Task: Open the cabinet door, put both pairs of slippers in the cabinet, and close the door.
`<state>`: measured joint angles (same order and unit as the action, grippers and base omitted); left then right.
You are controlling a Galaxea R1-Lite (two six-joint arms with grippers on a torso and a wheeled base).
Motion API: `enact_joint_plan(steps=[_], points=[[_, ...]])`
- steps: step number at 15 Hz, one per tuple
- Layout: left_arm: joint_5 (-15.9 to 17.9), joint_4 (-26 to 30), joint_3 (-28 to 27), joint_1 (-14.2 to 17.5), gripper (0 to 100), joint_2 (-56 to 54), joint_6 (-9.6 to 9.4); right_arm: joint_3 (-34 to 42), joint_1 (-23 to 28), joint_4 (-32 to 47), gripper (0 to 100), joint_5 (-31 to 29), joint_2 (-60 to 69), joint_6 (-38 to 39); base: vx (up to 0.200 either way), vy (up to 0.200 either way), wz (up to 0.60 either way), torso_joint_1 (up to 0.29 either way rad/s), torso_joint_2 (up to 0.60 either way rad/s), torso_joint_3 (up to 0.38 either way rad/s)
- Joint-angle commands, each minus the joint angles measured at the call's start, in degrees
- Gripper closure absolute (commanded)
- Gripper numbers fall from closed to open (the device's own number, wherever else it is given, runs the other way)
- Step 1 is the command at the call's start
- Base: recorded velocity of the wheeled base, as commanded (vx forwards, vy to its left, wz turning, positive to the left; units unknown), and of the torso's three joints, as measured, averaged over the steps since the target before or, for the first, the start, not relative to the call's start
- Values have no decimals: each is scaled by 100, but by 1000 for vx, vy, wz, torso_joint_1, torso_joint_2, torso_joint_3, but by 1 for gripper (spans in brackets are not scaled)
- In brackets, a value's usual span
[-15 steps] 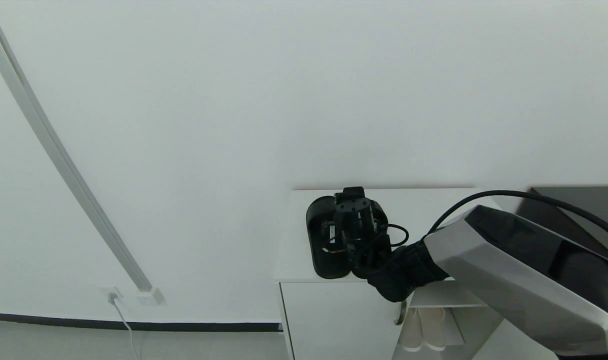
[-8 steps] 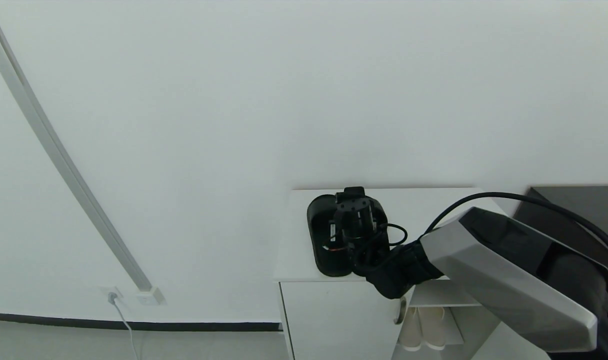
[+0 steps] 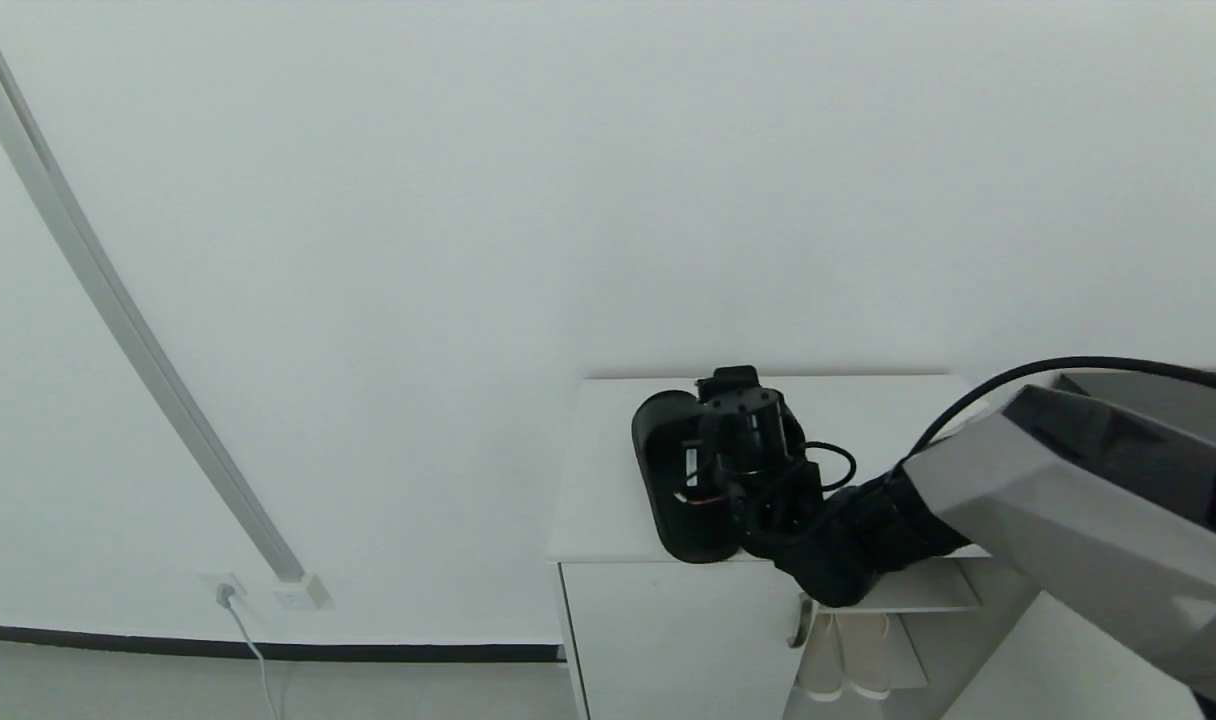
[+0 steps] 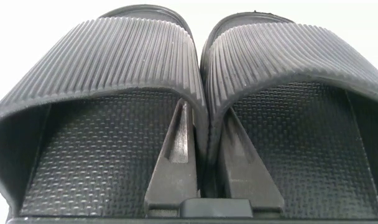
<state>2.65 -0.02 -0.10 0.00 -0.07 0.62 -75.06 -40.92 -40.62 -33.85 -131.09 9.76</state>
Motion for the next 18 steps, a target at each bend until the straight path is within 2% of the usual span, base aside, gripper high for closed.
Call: enact_joint_plan(steps=[1,3,6,14,18], points=[[-1,-6,1,0,100,7,-1,1933,-276,-236,100,608,1894,-80,0,0,0,0,0,0],[-1,2,1,0,100,7,-9,2944,-548,-368,100,1170,2825,-150,0,0,0,0,0,0],[17,-6,1,0,100,7,8,3814,-733,-341,100,1856,3713,-150,0,0,0,0,0,0],[26,2,1,0,100,7,26,3858,-838,-324,100,1926,3493,-133,0,0,0,0,0,0],[17,2,1,0,100,7,35,3937,-961,-315,100,1882,3511,-150,-200,0,0,8,5,1]])
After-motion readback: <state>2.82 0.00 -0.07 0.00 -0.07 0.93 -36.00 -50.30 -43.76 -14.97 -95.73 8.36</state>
